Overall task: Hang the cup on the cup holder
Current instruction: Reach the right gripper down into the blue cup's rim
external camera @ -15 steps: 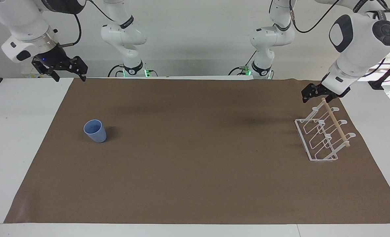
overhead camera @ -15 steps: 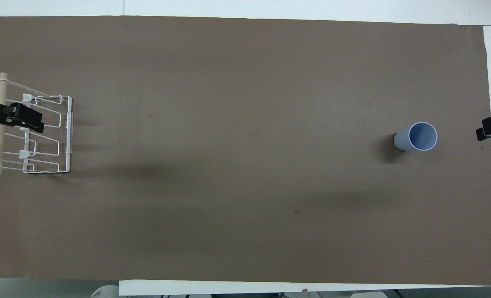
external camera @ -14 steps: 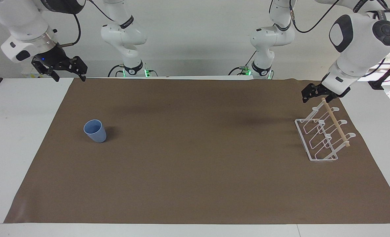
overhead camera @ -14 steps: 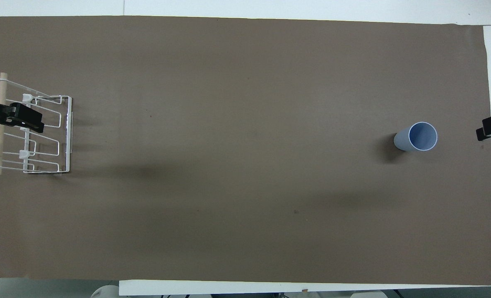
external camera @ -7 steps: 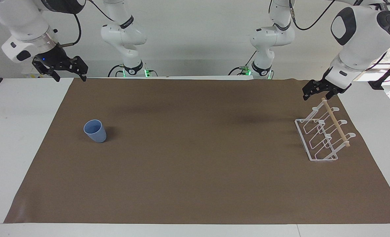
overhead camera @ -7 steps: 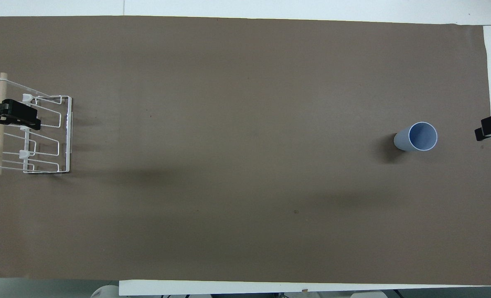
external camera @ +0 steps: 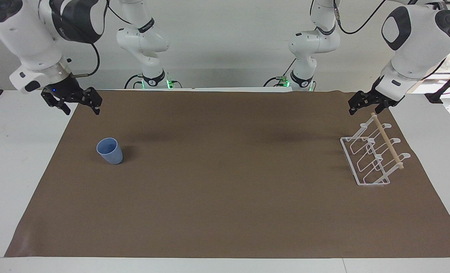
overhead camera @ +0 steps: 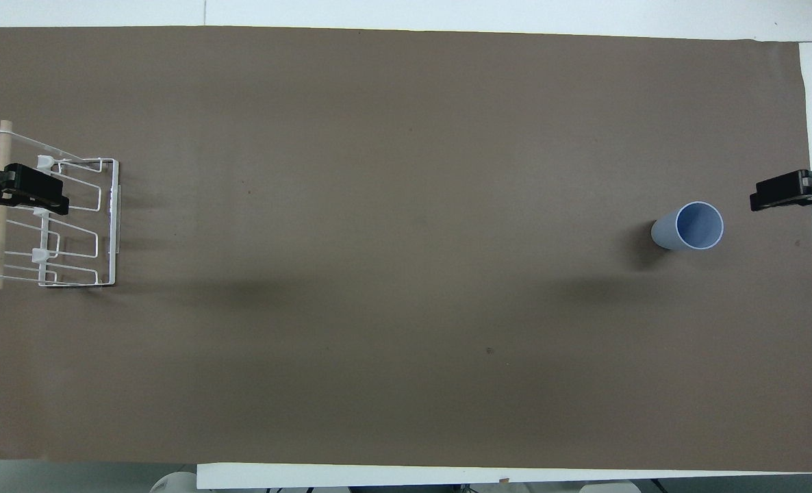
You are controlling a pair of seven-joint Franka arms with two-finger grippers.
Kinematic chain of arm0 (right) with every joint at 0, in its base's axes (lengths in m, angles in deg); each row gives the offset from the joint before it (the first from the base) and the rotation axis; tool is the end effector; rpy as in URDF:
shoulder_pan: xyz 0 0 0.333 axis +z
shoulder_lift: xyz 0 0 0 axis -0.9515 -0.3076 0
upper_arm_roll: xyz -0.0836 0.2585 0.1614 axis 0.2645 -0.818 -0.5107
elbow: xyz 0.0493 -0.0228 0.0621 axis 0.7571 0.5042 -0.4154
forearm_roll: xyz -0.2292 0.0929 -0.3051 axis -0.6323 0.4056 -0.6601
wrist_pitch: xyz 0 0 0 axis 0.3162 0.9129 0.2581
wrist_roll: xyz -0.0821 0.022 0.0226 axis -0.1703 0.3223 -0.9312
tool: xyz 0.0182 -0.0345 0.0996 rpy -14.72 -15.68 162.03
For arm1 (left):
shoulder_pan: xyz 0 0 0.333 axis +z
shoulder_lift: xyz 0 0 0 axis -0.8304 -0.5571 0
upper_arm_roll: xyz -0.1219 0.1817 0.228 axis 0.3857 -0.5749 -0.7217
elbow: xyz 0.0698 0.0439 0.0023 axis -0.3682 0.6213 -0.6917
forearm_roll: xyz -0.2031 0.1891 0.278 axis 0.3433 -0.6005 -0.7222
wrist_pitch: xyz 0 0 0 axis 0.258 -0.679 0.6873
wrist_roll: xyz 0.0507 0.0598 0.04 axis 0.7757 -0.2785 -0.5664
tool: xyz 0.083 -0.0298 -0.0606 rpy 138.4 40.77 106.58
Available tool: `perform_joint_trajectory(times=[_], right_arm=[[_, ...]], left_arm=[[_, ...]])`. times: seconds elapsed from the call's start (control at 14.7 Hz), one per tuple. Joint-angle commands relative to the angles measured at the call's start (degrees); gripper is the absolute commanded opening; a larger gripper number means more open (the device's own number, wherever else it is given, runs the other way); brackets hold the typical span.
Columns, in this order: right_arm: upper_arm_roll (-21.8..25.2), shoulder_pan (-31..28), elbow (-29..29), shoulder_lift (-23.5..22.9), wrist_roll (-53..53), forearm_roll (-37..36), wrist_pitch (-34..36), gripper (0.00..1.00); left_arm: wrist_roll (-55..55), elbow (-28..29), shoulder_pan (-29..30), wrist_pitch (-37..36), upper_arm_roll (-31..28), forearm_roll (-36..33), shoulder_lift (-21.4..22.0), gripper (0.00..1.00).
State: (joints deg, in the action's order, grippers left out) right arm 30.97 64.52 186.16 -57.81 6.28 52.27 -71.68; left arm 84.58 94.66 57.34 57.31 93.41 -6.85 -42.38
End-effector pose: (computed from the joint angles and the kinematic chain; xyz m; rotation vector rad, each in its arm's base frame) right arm 0.5450 -0.0948 0.5299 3.1215 -0.0023 -0.0291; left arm 0.5394 -0.0438 0.5764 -3.1327 0.0871 0.1692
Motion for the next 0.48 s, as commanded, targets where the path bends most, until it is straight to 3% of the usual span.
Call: perform_joint_trajectory(times=[0.0,0.14,0.41], right_arm=[[-0.4,-1.8,6.7,-1.5,2.5,0.9,-9.7,1.0],[-0.4,-2.2,7.0,-4.5,2.6,1.0,-12.9,1.0],[-0.4,-2.9,7.4,-7.3,5.0,1.0,-13.0,1.0]], left_arm=[[-0.6,0.1,0.4,-0.5,-0.2,0.6,0.5,1.0],[-0.6,0.1,0.5,-0.5,-0.2,0.6,0.5,1.0],[-0.6,0.1,0.5,-0.5,-0.2,0.6,0.5,1.0]])
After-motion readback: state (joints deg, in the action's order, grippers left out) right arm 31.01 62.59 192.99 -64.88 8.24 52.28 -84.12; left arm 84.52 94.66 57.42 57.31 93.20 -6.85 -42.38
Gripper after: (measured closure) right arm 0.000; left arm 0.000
